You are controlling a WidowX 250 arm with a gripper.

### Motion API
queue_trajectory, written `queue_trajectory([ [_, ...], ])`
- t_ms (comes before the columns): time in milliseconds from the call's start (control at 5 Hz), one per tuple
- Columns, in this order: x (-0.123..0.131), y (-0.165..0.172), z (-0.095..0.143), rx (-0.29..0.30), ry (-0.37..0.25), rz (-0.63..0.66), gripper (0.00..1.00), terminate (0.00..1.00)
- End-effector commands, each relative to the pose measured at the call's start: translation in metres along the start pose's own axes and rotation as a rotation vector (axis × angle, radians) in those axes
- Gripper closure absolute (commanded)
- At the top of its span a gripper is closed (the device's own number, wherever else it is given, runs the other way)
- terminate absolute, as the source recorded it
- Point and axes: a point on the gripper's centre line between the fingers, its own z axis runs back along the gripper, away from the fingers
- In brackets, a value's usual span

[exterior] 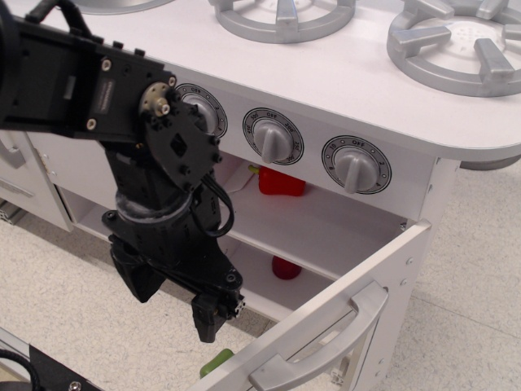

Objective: Close oven

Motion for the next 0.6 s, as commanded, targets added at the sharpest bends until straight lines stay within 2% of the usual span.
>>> queue_trajectory([
  [0, 0.0, -0.025, -0.012, -0.068, -0.04, -0.146, 0.0, 0.0],
  [200, -0.01, -0.035, -0.023, -0.058, -0.049, -0.18, 0.0, 0.0],
  [400, -0.01, -0.036, -0.033, -0.02, -0.092, -0.151, 0.0, 0.0],
])
